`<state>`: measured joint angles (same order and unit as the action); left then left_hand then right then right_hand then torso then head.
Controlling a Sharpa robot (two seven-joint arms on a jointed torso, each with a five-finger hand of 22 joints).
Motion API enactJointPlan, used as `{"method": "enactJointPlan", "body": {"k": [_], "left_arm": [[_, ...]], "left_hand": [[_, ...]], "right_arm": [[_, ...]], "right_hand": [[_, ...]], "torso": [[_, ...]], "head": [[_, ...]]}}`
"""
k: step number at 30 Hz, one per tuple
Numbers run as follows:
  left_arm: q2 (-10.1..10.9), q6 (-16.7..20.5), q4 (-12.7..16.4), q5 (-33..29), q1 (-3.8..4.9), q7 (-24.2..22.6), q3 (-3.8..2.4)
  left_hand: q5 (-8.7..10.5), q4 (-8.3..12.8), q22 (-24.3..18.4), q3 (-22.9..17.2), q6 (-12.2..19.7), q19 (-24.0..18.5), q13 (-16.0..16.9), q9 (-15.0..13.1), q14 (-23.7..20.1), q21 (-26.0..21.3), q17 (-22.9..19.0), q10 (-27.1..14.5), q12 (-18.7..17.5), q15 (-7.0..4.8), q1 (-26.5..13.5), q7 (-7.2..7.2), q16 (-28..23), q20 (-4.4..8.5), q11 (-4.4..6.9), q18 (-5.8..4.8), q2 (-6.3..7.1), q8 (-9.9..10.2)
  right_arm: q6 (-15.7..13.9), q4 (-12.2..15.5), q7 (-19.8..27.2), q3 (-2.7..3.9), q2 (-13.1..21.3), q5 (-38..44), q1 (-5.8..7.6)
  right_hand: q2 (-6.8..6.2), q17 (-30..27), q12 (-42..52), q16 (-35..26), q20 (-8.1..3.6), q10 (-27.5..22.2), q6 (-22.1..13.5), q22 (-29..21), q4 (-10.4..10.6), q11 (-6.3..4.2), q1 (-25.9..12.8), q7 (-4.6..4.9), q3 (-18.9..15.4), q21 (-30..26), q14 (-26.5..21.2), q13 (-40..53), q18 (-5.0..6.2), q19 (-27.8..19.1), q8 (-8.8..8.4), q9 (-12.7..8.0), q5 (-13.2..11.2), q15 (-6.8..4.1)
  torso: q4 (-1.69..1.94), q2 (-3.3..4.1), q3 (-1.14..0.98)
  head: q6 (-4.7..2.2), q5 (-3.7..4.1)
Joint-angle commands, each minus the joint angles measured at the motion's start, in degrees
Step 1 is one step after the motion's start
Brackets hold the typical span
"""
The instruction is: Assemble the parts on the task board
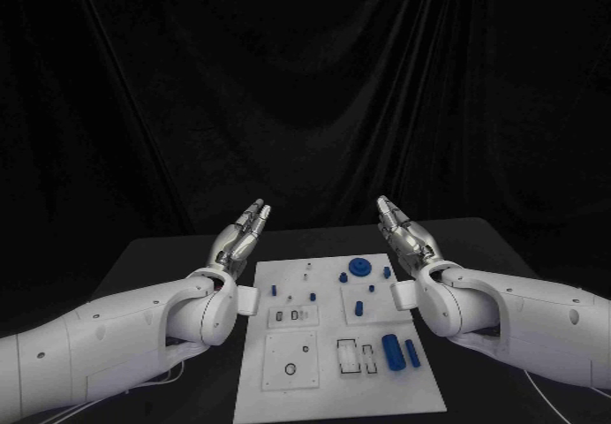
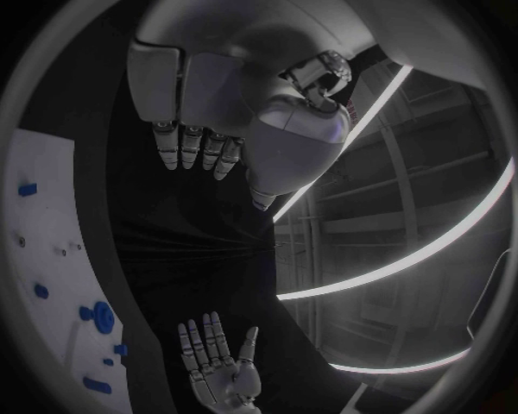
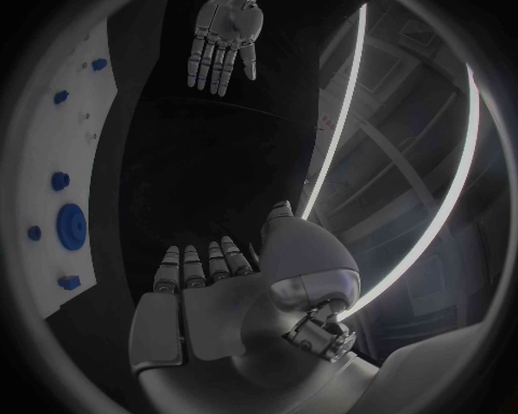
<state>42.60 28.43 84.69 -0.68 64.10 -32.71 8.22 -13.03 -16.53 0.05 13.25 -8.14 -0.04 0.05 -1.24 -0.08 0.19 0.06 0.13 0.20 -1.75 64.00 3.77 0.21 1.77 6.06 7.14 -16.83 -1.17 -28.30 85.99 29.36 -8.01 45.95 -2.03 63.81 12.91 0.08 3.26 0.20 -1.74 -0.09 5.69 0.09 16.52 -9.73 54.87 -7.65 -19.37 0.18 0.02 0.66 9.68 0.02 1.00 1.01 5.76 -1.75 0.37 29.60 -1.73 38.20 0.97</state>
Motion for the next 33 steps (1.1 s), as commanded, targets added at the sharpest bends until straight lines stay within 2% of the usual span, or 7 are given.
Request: {"method": "enactJointPlan", "body": {"k": [1, 7, 13, 14, 22, 27, 33], "left_arm": [[-0.5, -12.9, -1.0, -1.1, 0.88, -6.2, 0.89], [-1.2, -20.4, -2.6, -1.5, 2.14, -8.9, 3.27], [-1.4, -22.3, -3.0, -1.6, 2.47, -9.6, 3.88], [-0.4, -25.5, -4.0, -2.9, 2.59, -9.2, 3.88], [0.2, -26.6, -5.0, 0.7, 2.60, -9.3, 3.88], [0.7, -27.0, -5.0, 3.1, 2.60, -9.3, 3.89], [1.0, -26.7, -5.2, 4.2, 2.60, -9.1, 3.89]], "left_hand": [[0.18, -0.4, -0.1, -0.1, -0.3, 0.0, -0.1, -0.1, 0.1, -0.2, -0.1, -0.1, -0.2, -5.27, 0.3, -0.05, -0.2, 1.56, 0.38, 0.47, 0.01, -0.3], [0.05, -0.2, -0.1, 0.0, -0.5, 0.0, -0.1, -0.1, 0.1, -0.2, -0.1, -0.1, -0.2, -3.99, 0.9, -0.19, -0.2, -0.07, 0.21, 0.83, 0.36, -0.3], [-0.09, -0.2, -0.1, 0.4, -0.9, 0.0, -0.1, -0.1, 0.1, -0.2, -0.1, -0.1, -0.2, -2.76, 1.4, -0.35, -0.2, -1.60, -0.02, 1.12, 0.55, -0.3], [-0.09, -0.2, -0.1, 0.4, -0.9, 0.0, -0.1, -0.1, 0.1, -0.2, -0.1, -0.1, -0.2, -2.76, 1.4, -0.35, -0.2, -1.60, -0.02, 1.12, 0.55, -0.3], [-0.36, -0.2, -0.1, 0.9, -1.8, 0.0, -0.1, -0.2, 0.1, -0.2, -0.1, -0.1, -0.2, -1.43, 2.9, -0.51, -0.2, -3.86, -0.31, 1.81, 0.96, -0.5], [-0.43, -0.2, -0.1, 0.9, -1.7, 0.0, -0.1, -0.2, 0.1, -0.2, -0.1, -0.1, -0.2, -1.23, 3.1, -0.52, -0.2, -4.27, -0.41, 1.97, 0.82, -0.4], [-0.86, -0.1, -0.1, 1.0, -1.8, 0.0, -0.1, -0.2, 0.1, -0.2, -0.1, -0.1, -0.2, -0.85, 3.6, -0.60, -0.2, -4.83, -0.54, 2.23, 0.75, -0.5]], "right_arm": [[13.0, -0.8, -0.5, -0.89, 0.3, -1.6, 0.75], [20.4, -2.0, -0.6, -3.20, 0.7, -2.4, 1.87], [22.3, -2.4, -0.7, -3.78, 0.8, -2.7, 2.16], [17.5, -3.7, 0.3, -3.78, -1.2, -2.4, 2.22], [17.3, -4.4, 0.0, -3.78, -0.6, 2.9, 2.36], [17.2, -4.7, -0.4, -3.78, -0.4, 7.6, 2.55], [15.9, -4.3, -2.4, -3.78, 0.5, 13.3, 3.42]], "right_hand": [[0.04, -0.1, 0.1, -0.2, -3.14, 0.1, 0.4, -0.1, 0.0, -0.01, 0.7, 0.29, -0.4, -0.2, 0.0, 0.0, 0.55, 0.0, 0.21, 0.1, 0.2, -9.73], [-0.80, -0.1, 0.7, -0.2, -2.39, 0.2, 0.9, -0.1, -0.1, 1.06, 1.9, 0.87, -0.3, -0.2, 0.0, 0.1, 0.40, 0.0, 0.29, 0.1, 0.4, -8.51], [-1.05, -0.1, 1.1, -0.2, -1.67, 0.2, 1.0, -0.1, 0.0, 1.92, 2.3, 1.21, -0.2, -0.2, 0.0, 0.2, 0.28, 0.0, 0.30, 0.1, 0.3, -7.66], [-1.05, -0.1, 1.1, -0.2, -1.67, 0.2, 1.0, -0.1, 0.0, 1.92, 2.3, 1.21, -0.2, -0.2, 0.0, 0.2, 0.28, 0.0, 0.30, 0.1, 0.3, -7.66], [-2.28, -0.1, 1.5, -0.2, 0.42, 0.3, 1.7, -0.1, 0.0, 4.24, 3.6, 2.31, 0.1, -0.2, 0.0, 0.2, 0.05, 0.0, 0.44, 0.2, 0.6, -5.32], [-2.69, -0.1, 1.6, -0.2, 1.17, 0.3, 2.3, -0.1, -0.1, 4.87, 4.7, 3.08, 0.5, -0.2, 0.0, 0.2, 0.07, 0.0, 0.55, 0.3, 1.2, -4.64], [-2.99, -0.1, 2.0, -0.2, 2.08, 0.4, 2.8, -0.1, 0.0, 5.84, 5.9, 3.76, 1.1, -0.2, 0.0, 0.3, 0.13, 0.0, 0.63, 0.3, 1.9, -3.73]], "torso": [[0.02, -0.04, -0.04], [0.02, -0.04, -0.04], [0.02, -0.04, -0.04], [-0.78, 1.61, 2.25], [-0.68, 1.02, 2.50], [-0.69, 1.06, 2.46], [-0.58, 0.96, 2.40]], "head": [[0.01, -0.01], [0.01, -0.01], [0.01, -0.01], [-4.40, -2.04], [-3.37, -2.24], [-3.23, -2.34], [-2.10, -2.45]]}}
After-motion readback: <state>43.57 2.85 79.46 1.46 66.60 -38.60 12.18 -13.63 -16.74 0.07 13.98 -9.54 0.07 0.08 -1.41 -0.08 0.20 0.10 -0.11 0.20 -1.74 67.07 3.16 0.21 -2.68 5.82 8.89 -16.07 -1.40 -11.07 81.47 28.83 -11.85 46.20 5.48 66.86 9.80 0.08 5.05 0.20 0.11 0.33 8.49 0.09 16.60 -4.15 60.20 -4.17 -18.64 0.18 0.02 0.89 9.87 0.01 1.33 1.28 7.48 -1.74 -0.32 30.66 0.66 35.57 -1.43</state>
